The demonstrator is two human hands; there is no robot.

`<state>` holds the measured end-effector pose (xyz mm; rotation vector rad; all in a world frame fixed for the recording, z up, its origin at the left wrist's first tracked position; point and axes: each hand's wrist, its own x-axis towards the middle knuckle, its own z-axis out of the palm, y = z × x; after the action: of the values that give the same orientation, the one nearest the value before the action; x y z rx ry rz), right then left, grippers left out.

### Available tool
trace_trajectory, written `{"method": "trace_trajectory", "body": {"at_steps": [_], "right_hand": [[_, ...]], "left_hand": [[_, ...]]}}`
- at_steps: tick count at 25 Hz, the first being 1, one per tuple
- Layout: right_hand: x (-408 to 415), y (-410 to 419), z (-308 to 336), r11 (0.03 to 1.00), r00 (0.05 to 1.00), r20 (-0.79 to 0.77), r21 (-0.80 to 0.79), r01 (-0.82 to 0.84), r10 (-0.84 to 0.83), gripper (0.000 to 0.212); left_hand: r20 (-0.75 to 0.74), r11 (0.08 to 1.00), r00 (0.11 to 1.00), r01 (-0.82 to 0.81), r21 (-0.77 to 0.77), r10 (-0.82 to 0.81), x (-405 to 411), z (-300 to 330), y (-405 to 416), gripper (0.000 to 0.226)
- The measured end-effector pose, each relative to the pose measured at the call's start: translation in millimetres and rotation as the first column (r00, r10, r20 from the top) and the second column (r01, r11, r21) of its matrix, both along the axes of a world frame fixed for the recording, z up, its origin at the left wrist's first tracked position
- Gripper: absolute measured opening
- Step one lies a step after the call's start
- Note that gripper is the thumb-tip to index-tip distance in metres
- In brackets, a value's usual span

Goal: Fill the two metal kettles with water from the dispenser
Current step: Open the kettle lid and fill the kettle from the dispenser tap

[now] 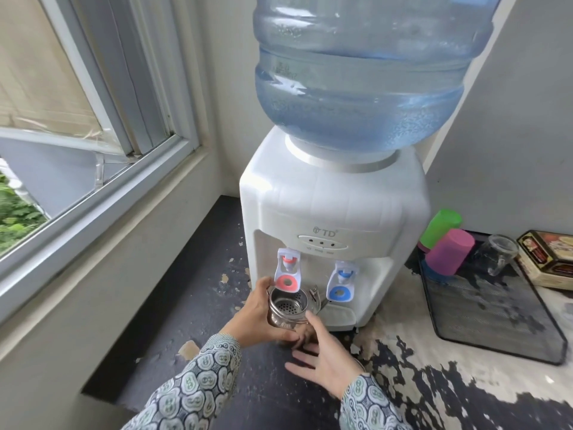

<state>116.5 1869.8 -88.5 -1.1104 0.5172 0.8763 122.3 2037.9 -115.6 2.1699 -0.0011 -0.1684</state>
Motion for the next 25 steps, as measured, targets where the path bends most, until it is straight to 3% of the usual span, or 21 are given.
{"method": "trace_trajectory", "body": {"at_steps": [3,5,7,9,11,13,15,22,25], "right_hand": [[3,-3,-5,0.951,0.947,0.308,-0.308,0.008,0.092,0.033],[9,2,-3,0.904,0.782,0.599,-0.412,0.115,0.173,0.017],[17,10,1,0.848,0.553,0.772,-0.489,0.203,0.313,0.008],[26,13,-1,0.780,0.392,0.794,-0.577,0.244,0.465,0.016],[36,18,-3,0.690,0.330,0.715,-0.692,0.210,0.617,0.027],[41,26,-3,0.607,0.349,0.604,-0.786,0.115,0.717,0.027],[45,32,-2,0.605,0.399,0.578,-0.794,0.070,0.712,0.021],[48,28,14,0.790,0.452,0.716,-0.611,0.039,0.531,0.023],[42,29,33,0.919,0.524,0.782,-0.393,-0.006,0.338,0.031]], "left_hand": [[-0.015,1.000,1.000,0.024,-0.017,-0.024,6,1,4,0.095],[-0.051,0.998,0.998,0.020,-0.051,-0.023,8,2,8,0.091],[-0.081,0.996,0.996,0.017,-0.088,-0.025,10,2,10,0.090],[-0.094,0.994,0.995,0.013,-0.109,-0.024,11,5,10,0.094],[-0.091,0.995,0.996,0.006,-0.102,-0.016,11,7,11,0.099],[-0.078,0.997,0.997,0.012,-0.077,-0.018,11,7,13,0.103],[-0.069,0.999,0.997,0.027,-0.019,-0.028,12,8,15,0.106],[-0.072,0.997,0.997,0.027,0.076,-0.022,20,12,20,0.108],[-0.054,0.997,0.998,0.023,0.077,-0.019,20,11,21,0.102]]}}
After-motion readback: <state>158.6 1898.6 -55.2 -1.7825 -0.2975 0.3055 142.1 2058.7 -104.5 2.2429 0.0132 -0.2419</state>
